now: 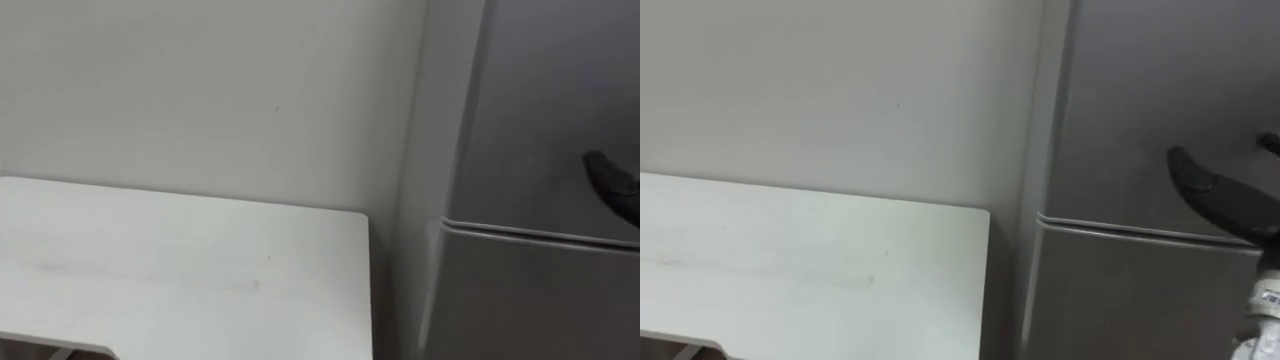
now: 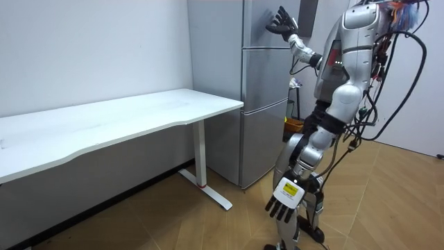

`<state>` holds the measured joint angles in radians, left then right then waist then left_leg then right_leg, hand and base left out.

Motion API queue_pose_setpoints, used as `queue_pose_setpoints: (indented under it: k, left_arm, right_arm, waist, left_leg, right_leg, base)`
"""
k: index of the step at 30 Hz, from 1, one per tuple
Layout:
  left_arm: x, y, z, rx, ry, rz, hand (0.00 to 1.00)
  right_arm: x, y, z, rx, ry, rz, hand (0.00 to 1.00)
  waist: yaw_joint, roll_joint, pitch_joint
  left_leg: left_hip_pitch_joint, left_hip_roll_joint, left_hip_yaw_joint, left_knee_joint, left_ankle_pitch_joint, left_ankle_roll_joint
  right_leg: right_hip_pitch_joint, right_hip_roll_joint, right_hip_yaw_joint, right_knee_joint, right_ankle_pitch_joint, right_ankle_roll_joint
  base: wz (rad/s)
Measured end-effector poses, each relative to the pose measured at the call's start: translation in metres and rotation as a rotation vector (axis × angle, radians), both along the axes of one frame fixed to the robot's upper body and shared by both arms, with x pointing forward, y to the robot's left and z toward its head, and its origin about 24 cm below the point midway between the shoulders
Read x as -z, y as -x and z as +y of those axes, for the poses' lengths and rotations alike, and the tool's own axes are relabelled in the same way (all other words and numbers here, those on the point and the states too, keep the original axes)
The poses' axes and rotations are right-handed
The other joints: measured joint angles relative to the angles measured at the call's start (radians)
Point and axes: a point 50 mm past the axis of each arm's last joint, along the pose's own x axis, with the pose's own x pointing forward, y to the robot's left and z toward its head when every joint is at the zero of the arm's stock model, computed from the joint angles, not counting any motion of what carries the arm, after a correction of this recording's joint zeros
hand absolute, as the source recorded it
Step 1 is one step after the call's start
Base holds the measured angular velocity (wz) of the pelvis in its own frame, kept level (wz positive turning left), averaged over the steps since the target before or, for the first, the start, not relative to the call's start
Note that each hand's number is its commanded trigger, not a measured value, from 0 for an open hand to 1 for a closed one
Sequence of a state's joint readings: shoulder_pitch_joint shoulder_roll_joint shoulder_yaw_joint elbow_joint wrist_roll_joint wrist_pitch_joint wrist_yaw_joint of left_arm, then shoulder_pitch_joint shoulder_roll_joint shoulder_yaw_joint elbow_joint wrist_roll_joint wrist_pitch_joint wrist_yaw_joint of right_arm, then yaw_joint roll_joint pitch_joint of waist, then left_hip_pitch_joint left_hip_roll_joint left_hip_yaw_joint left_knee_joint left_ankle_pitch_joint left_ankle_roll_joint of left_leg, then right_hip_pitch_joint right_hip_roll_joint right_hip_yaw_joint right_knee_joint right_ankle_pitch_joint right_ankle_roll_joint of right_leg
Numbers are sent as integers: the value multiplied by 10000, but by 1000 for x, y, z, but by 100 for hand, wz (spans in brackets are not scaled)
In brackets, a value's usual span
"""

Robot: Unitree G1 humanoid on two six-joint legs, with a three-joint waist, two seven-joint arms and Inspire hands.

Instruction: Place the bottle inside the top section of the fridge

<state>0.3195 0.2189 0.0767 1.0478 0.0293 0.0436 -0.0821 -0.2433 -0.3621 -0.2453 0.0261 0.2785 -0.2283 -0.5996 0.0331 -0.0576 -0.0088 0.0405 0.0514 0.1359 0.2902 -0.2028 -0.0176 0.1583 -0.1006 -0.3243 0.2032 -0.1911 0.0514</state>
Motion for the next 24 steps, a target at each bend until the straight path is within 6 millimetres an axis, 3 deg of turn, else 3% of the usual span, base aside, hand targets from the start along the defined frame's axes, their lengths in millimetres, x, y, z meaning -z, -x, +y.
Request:
queue_pose_setpoints:
  k: [4,9,10,14,20,22,24]
  left_arm:
    - [-2,6,0,-200,-70,-124,0]
    - [-5,9,6,-728,-244,-343,0]
    - [-5,8,7,-743,-266,-399,0]
    - [-7,6,11,-1024,-419,-680,0]
    - [-8,4,14,-1120,-522,-883,0]
    - [-8,4,14,-1170,-514,-898,0]
    - [-8,5,14,-1298,-488,-915,0]
  right_arm:
    - [4,14,-23,975,-506,87,0]
    - [2,31,-47,2290,-648,61,0]
    - [-1,35,-53,2559,-636,-25,0]
    - [-5,55,-73,3799,-557,-124,0]
    - [5,77,-87,4833,-683,275,0]
    - [7,80,-90,5049,-728,308,0]
    - [10,84,-91,5224,-726,415,0]
  waist:
    - [-268,-47,-16]
    - [-590,-60,73]
    - [-647,-21,47]
    - [-713,-64,65]
    - [-1039,-343,30]
    - [-1079,-406,62]
    - [-1092,-330,120]
  left_leg:
    - [29,-70,11,-178,1,1]
    - [72,-80,56,-431,-8,-25]
    - [75,-82,108,-540,9,-44]
    - [99,-82,270,-692,16,-55]
    - [81,-82,348,-699,11,-57]
    - [104,-67,423,-698,2,-65]
    - [157,-33,519,-701,-65,-78]
  right_leg:
    - [14,-16,6,-150,-13,27]
    - [-99,-22,18,-159,-49,82]
    - [-174,-22,59,-150,-49,82]
    - [-323,-22,179,-146,-61,103]
    - [-373,-28,248,-173,-66,110]
    - [-383,-26,296,-176,-66,109]
    - [-385,0,406,-175,-65,109]
  base:
    - [0]
    - [-2]
    - [-13]
    - [-13]
    - [-4]
    - [-10]
    - [-18]
